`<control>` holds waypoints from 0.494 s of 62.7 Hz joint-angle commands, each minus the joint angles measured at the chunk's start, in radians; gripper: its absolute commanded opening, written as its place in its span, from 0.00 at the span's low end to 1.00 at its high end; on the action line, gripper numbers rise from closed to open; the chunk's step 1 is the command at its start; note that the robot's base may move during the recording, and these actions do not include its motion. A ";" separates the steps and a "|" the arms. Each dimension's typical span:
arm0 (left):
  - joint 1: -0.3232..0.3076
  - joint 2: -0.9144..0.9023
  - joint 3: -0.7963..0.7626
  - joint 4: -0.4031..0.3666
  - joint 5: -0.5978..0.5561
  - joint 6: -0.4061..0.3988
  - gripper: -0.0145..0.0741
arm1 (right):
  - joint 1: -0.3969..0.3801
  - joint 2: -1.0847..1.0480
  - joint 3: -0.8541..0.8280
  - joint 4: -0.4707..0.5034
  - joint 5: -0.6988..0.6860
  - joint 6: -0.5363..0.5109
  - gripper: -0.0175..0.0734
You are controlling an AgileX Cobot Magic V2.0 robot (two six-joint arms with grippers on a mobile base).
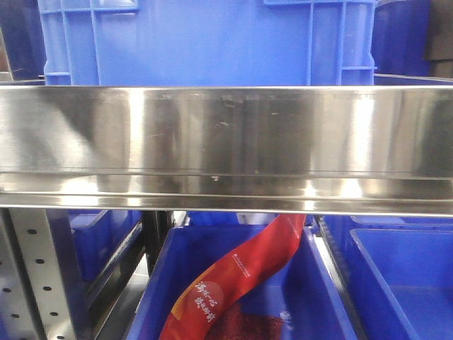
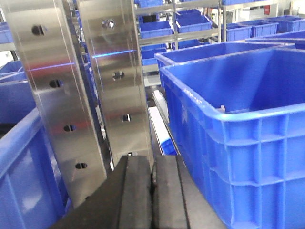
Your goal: Grab PVC pipe and place in blue bin
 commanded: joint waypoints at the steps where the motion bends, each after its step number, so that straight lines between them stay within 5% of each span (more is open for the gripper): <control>1: 0.003 -0.006 0.003 0.004 -0.016 -0.003 0.04 | 0.005 -0.005 -0.011 -0.007 -0.021 -0.007 0.48; 14: 0.003 -0.006 0.004 0.004 -0.018 -0.003 0.04 | 0.005 -0.022 -0.011 -0.007 -0.013 -0.007 0.44; 28: 0.003 -0.006 0.004 -0.004 -0.018 -0.003 0.04 | 0.005 -0.114 -0.009 -0.010 0.055 -0.011 0.00; 31: 0.003 -0.006 0.004 -0.004 -0.018 -0.003 0.04 | 0.005 -0.129 -0.009 -0.021 0.055 -0.011 0.02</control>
